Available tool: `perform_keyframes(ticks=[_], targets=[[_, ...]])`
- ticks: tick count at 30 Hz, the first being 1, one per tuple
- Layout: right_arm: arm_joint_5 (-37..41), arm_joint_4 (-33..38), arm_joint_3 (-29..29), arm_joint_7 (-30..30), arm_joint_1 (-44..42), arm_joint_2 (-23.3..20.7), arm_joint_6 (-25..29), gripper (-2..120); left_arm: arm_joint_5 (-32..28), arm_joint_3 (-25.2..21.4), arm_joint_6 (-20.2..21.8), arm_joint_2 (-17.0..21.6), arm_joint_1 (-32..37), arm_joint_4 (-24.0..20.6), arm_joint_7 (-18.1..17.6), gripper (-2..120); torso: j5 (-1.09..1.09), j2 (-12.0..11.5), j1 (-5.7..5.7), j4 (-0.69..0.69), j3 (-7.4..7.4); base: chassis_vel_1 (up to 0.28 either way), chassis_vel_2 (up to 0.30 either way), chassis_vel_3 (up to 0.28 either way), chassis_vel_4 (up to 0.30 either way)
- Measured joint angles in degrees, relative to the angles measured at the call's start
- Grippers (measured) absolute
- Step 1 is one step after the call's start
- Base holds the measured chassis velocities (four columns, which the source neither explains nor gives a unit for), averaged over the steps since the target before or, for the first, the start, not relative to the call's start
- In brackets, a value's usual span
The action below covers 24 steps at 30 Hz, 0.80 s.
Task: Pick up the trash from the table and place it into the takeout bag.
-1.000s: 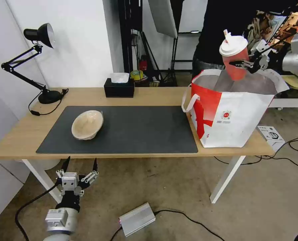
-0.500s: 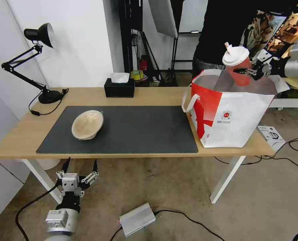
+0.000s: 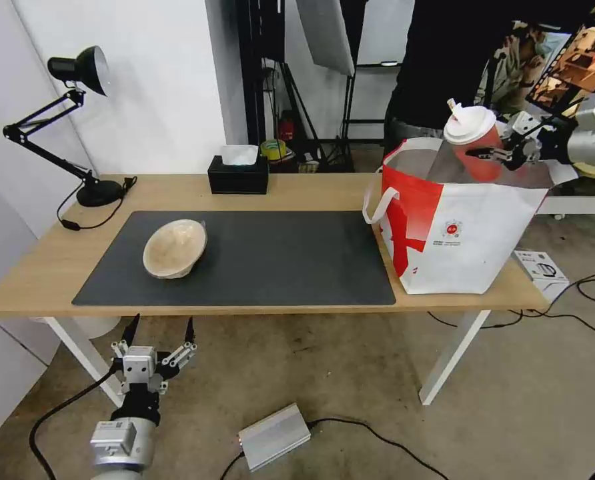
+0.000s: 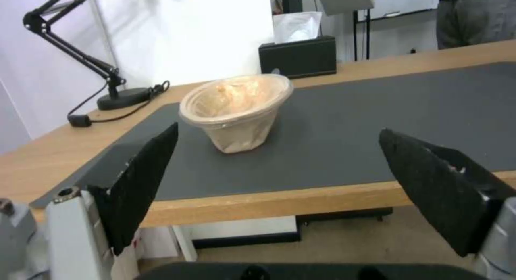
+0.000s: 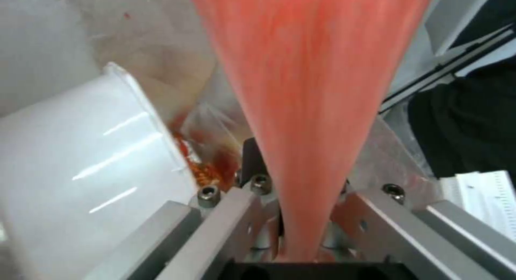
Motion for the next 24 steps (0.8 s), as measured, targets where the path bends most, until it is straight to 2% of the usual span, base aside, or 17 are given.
perform_keyframes(ticks=[10,12,13,17,20,22,24], targets=[[0.1,-0.2,0.2,-3.2,-0.4,-0.1,1.4,2,0.0,0.1,0.0,-0.1,-0.1,0.1,0.0,100,0.0,0.0,0.0,0.0,0.0,0.0,0.0,0.0,0.0],[0.4,-0.2,0.2,-3.5,-0.4,-0.2,1.7,11,0.0,0.2,0.0,-0.1,-0.2,0.1,0.0,100,0.0,0.0,0.0,-0.01,0.0,0.0,0.0,0.0,0.0],[0.4,-0.2,0.2,-3.5,-0.4,-0.2,1.7,11,0.0,0.2,0.0,-0.1,-0.2,0.1,0.0,100,0.0,0.0,0.0,-0.01,0.0,0.0,0.0,0.0,0.0],[0.9,-0.2,0.2,-3.5,-0.3,-0.2,1.9,30,0.0,0.2,0.0,-0.1,-0.3,0.3,0.0,100,0.0,0.0,0.0,0.0,0.0,0.0,0.0,0.0,0.0],[1.1,-0.2,0.2,-3.5,-0.2,-0.2,2.1,36,0.1,0.3,0.0,-0.1,-0.3,0.4,0.0,100,0.0,0.0,0.0,0.0,0.0,0.0,0.0,0.0,0.0],[1.4,-0.2,0.2,-3.5,-0.2,-0.2,2.2,48,0.1,0.4,0.0,-0.1,-0.3,0.4,0.0,100,0.0,0.0,0.0,0.0,0.0,0.0,0.0,0.0,0.0],[1.4,-0.2,0.2,-3.6,-0.2,-0.2,2.2,51,0.1,0.4,0.0,-0.1,-0.3,0.4,0.0,100,0.0,0.0,0.0,0.0,0.0,0.0,0.0,0.0,0.0]])
